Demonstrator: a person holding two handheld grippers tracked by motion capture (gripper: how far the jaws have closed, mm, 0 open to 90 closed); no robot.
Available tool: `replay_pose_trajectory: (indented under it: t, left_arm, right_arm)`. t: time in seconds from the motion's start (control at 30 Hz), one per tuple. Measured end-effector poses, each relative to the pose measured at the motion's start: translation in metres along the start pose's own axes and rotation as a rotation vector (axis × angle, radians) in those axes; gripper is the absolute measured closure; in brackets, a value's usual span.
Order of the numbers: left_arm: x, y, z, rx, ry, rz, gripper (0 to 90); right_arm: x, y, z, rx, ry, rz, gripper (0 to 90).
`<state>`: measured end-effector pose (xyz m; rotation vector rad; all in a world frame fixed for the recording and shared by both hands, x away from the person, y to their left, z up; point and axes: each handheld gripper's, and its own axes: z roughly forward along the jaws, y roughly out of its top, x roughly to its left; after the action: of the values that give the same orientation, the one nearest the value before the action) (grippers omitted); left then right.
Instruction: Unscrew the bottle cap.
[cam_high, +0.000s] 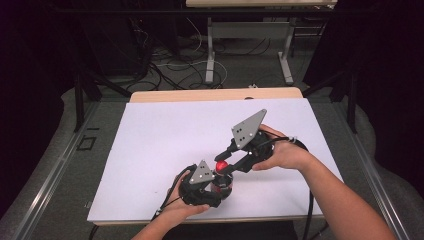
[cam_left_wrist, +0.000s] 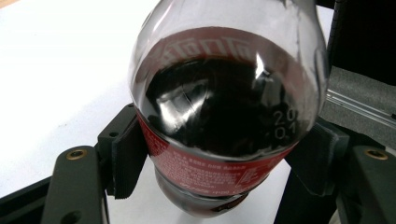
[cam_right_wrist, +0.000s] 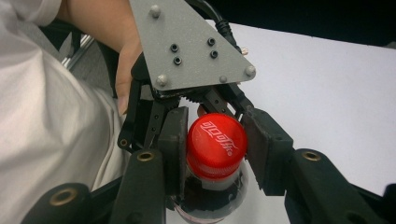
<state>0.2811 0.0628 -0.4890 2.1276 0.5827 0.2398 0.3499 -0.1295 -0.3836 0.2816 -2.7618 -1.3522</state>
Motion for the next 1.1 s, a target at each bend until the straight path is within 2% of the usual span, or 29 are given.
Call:
replay_pose_trajectory:
  t: [0.07,0.1,0.13,0.17,0.2,0.23,0.27,0.37,0.4,0.43,0.47,0.5,0.57,0.63,0.73,0.87,0.93,0.97,1.07,1.1]
  left_arm:
    - [0.000,0.000,0.001,-0.009,0.014,-0.003,29.4]
    - [0.000,-0.001,0.001,-0.008,0.010,-0.011,29.4]
    - [0.001,0.000,0.000,-0.001,-0.002,-0.016,29.4]
    - [0.001,-0.001,0.000,-0.008,0.014,-0.020,29.4]
    - [0.001,-0.001,0.000,-0.012,0.019,-0.023,29.4]
    - [0.001,-0.001,0.000,-0.012,0.019,-0.023,29.4]
    - [0.002,-0.001,0.000,-0.011,0.019,-0.025,29.4]
    - [0.002,0.000,-0.001,-0.002,0.026,-0.032,29.4]
    - [0.002,0.000,-0.001,-0.001,0.028,-0.034,29.4]
    - [0.002,0.000,-0.001,-0.001,0.028,-0.034,29.4]
    - [0.002,0.000,-0.001,0.000,0.029,-0.036,29.4]
    - [0.002,0.000,-0.001,0.001,0.030,-0.036,29.4]
    - [0.001,0.000,-0.001,-0.002,0.034,-0.036,29.4]
    - [0.000,0.000,-0.001,-0.005,0.036,-0.040,29.4]
    - [0.000,0.000,0.000,-0.020,0.050,-0.038,29.3]
    - [0.000,0.000,0.000,-0.022,0.044,-0.045,29.3]
    - [0.001,0.000,-0.001,-0.016,0.042,-0.038,29.4]
    - [0.000,0.000,0.000,-0.027,0.044,-0.050,29.3]
    - [0.000,0.000,0.000,-0.026,0.043,-0.050,29.3]
    - [0.001,0.000,-0.001,-0.013,0.039,-0.036,29.4]
  right_arm:
    - [0.000,0.000,0.000,0.003,-0.011,0.011,60.2]
    - [0.001,0.000,0.000,0.003,-0.021,0.037,56.6]
    - [0.002,0.000,-0.001,-0.009,-0.047,0.079,49.8]
    - [0.005,0.001,-0.003,-0.027,-0.090,0.162,47.0]
    - [0.008,0.002,-0.004,-0.044,-0.114,0.192,43.9]
    - [0.008,0.002,-0.004,-0.044,-0.114,0.192,43.9]
    - [0.015,0.005,-0.006,-0.073,-0.195,0.282,43.6]
    - [0.028,0.009,-0.006,-0.086,-0.350,0.349,44.8]
    - [0.035,0.012,-0.005,-0.097,-0.387,0.373,44.9]
    - [0.035,0.012,-0.005,-0.097,-0.387,0.373,44.9]
    - [0.044,0.015,-0.001,-0.119,-0.437,0.450,46.6]
    - [0.048,0.015,0.002,-0.130,-0.475,0.473,46.7]
    - [0.056,0.018,0.007,-0.116,-0.570,0.517,50.7]
    - [0.059,0.020,0.010,-0.112,-0.577,0.556,50.7]
    - [0.063,0.021,0.015,-0.094,-0.617,0.574,52.1]
    - [0.063,0.021,0.021,-0.081,-0.622,0.573,52.1]
    - [0.063,0.020,0.024,-0.055,-0.634,0.562,59.5]
    - [0.063,0.019,0.025,-0.056,-0.635,0.560,59.7]
    - [0.064,0.018,0.024,-0.062,-0.634,0.562,60.6]
    - [0.063,0.018,0.024,-0.062,-0.622,0.556,60.7]
